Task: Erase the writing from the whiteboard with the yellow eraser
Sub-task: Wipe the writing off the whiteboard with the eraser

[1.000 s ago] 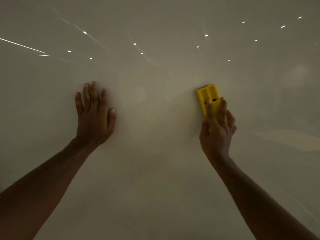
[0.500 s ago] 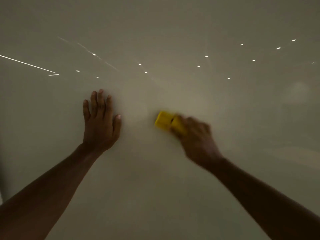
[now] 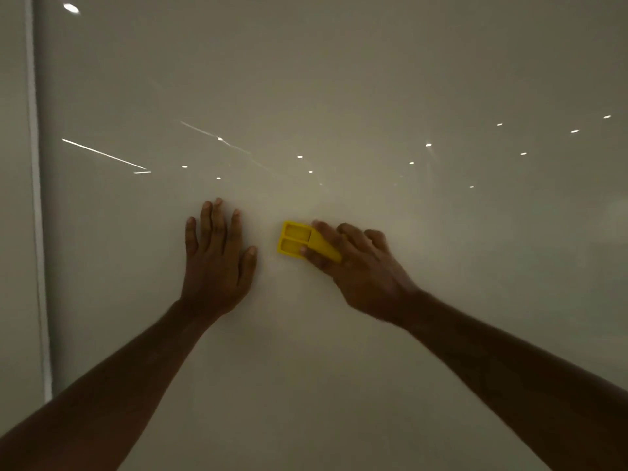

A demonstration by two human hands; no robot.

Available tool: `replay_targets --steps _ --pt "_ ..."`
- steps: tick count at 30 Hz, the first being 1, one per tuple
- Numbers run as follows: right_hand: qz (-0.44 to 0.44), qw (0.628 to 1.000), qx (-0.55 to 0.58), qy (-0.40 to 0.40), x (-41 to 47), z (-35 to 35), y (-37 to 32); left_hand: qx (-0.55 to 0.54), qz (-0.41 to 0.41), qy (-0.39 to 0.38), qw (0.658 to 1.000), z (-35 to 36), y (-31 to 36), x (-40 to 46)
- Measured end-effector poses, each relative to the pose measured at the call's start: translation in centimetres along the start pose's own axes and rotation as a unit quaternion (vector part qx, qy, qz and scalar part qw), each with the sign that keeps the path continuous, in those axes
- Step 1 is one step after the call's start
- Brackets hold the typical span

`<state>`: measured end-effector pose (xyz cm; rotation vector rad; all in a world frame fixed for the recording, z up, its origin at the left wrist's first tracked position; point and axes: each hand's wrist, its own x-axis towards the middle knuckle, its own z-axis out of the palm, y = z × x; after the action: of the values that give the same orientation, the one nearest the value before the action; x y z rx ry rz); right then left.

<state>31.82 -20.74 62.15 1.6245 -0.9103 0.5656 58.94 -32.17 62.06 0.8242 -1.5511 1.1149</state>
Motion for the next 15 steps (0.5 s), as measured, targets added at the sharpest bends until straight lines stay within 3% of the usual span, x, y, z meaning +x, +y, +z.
replay_targets --steps 3,6,8,10,13,15 --pt "0.128 0.991 0.006 0.045 3.2 -1.0 4.3 -0.002 -0.008 -0.008 1.0 -0.1 -1.8 -0.2" --pt "0.327 0.938 0.015 0.114 6.4 -2.6 7.7 0.005 -0.017 -0.017 1.0 -0.3 -3.4 -0.3" --pt "0.389 0.911 0.018 0.137 8.7 -2.6 7.1 0.012 -0.025 -0.02 0.999 -0.4 -4.5 -0.5" --pt "0.344 0.93 0.015 0.127 10.0 -2.2 4.8 0.019 -0.032 -0.022 0.999 -0.4 -5.0 -0.6" --pt "0.112 0.99 0.006 0.08 9.3 0.1 -0.2 0.027 -0.045 -0.02 0.998 -0.4 -5.4 -0.8" --pt "-0.033 0.999 -0.004 0.042 7.8 1.2 -2.2 0.024 -0.051 -0.016 0.998 -0.5 -5.7 -0.9"
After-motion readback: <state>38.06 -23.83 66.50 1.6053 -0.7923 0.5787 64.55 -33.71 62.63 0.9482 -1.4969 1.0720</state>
